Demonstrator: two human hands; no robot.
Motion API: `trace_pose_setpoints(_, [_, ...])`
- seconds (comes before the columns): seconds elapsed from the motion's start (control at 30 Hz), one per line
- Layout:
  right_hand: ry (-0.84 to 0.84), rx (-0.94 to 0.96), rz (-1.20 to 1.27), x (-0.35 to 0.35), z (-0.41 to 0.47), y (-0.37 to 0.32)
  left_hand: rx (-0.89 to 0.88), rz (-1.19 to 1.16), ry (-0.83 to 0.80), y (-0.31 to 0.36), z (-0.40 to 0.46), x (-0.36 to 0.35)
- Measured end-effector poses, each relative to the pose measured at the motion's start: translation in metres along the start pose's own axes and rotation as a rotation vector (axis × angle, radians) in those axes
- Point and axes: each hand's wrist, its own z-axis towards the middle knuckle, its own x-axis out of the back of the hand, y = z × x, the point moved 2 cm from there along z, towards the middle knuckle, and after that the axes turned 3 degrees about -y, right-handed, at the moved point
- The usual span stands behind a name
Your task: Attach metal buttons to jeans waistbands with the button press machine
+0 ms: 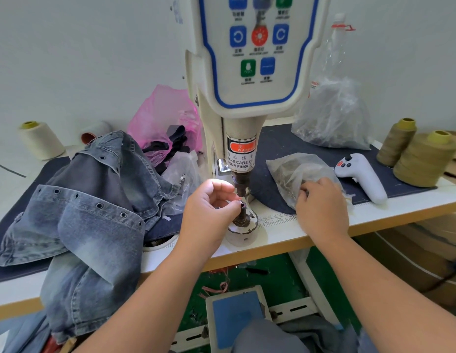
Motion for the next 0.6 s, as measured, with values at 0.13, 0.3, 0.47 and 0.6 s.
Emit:
trace_pose_setpoints(0.13, [-0.004,-0.004,0.003,-0.0002,0.0005,0.0008,0.003,-0.004,-0.005,-0.0005,0.0008,-0.0002])
trace_pose_setpoints(0.3, [-0.007,-0.004,-0.002,-0.0007,0.0008,-0.0002,0.026,0.030,-0.021,-0.0024,0.0009,0.0020])
trace_pose_setpoints(0.47, [-0.001,-0.004,-0.009,-0.0004,0.0004,0.0002,0.021,0.116,-0.092,-0.0045,-0.0017,0.0040])
trace_pose_setpoints(0.6, [-0.002,-0.003,-0.007,-0.0005,0.0004,0.0001,0.018,0.132,-0.128,-0.0036,-0.0033,0.0030])
